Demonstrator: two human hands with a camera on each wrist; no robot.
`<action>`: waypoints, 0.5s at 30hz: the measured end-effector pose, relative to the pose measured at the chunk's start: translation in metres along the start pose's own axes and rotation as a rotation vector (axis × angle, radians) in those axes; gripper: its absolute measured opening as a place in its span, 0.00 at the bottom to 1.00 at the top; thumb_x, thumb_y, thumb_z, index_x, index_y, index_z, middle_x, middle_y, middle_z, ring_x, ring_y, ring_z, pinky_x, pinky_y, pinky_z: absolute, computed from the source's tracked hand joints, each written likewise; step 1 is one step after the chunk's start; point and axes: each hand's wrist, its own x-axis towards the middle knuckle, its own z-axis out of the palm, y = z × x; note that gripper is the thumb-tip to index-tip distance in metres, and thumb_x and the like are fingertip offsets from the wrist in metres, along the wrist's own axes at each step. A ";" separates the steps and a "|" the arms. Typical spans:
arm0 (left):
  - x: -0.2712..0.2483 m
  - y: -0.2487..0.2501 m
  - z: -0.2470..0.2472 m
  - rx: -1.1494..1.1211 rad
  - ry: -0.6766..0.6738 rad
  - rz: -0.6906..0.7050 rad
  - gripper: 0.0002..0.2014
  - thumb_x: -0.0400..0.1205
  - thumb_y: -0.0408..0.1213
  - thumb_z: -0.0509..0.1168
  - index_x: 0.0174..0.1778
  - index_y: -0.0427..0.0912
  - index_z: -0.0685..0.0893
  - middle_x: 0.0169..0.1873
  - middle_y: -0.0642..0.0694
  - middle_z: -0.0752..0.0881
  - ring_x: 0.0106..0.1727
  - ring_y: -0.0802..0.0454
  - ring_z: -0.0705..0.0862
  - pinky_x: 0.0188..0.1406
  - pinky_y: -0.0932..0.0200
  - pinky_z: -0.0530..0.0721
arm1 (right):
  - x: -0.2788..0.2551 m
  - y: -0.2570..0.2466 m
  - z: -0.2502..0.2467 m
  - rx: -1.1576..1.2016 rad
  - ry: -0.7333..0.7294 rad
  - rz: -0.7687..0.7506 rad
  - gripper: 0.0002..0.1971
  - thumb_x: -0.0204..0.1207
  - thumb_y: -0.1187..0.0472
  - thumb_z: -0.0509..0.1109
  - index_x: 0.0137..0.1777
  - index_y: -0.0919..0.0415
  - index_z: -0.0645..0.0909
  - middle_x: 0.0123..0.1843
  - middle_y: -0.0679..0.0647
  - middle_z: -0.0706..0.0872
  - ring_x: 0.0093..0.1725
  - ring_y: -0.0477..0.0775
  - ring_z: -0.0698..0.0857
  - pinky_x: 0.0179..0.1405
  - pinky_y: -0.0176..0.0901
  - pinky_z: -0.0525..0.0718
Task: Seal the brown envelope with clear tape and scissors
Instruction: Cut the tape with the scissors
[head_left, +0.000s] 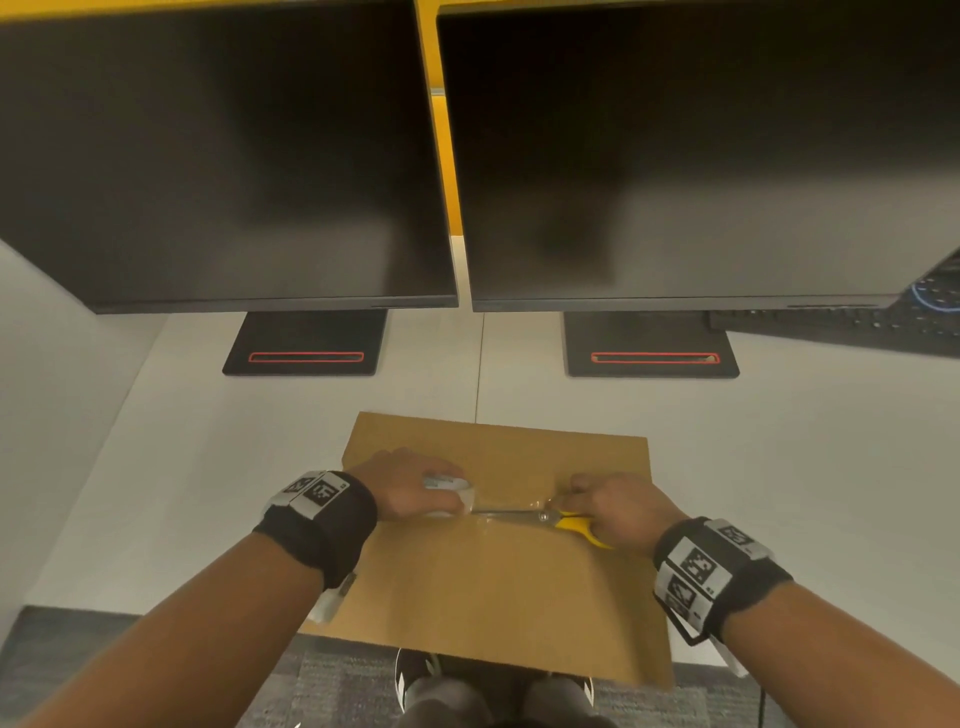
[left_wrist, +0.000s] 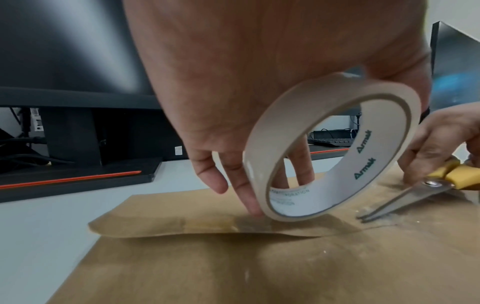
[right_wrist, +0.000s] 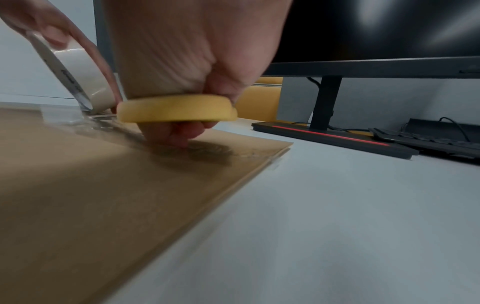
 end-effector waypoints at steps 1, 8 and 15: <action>0.000 0.001 0.000 -0.011 0.001 0.006 0.26 0.78 0.59 0.64 0.73 0.64 0.73 0.65 0.50 0.74 0.70 0.45 0.73 0.69 0.53 0.69 | 0.001 0.002 -0.001 -0.002 0.019 0.008 0.22 0.77 0.60 0.58 0.70 0.47 0.79 0.55 0.57 0.84 0.45 0.67 0.86 0.35 0.46 0.69; -0.001 0.005 -0.002 -0.103 0.039 0.098 0.27 0.71 0.62 0.64 0.65 0.58 0.80 0.62 0.57 0.83 0.63 0.51 0.80 0.66 0.51 0.76 | -0.002 0.029 -0.005 0.119 0.245 0.203 0.25 0.69 0.58 0.58 0.66 0.51 0.82 0.52 0.58 0.81 0.44 0.67 0.84 0.43 0.46 0.77; -0.004 0.009 -0.016 -0.133 0.159 0.186 0.22 0.76 0.55 0.68 0.67 0.59 0.77 0.59 0.60 0.79 0.61 0.56 0.75 0.63 0.55 0.73 | 0.015 0.047 -0.025 0.195 0.171 0.366 0.31 0.71 0.59 0.65 0.77 0.49 0.67 0.66 0.53 0.73 0.64 0.59 0.76 0.64 0.49 0.79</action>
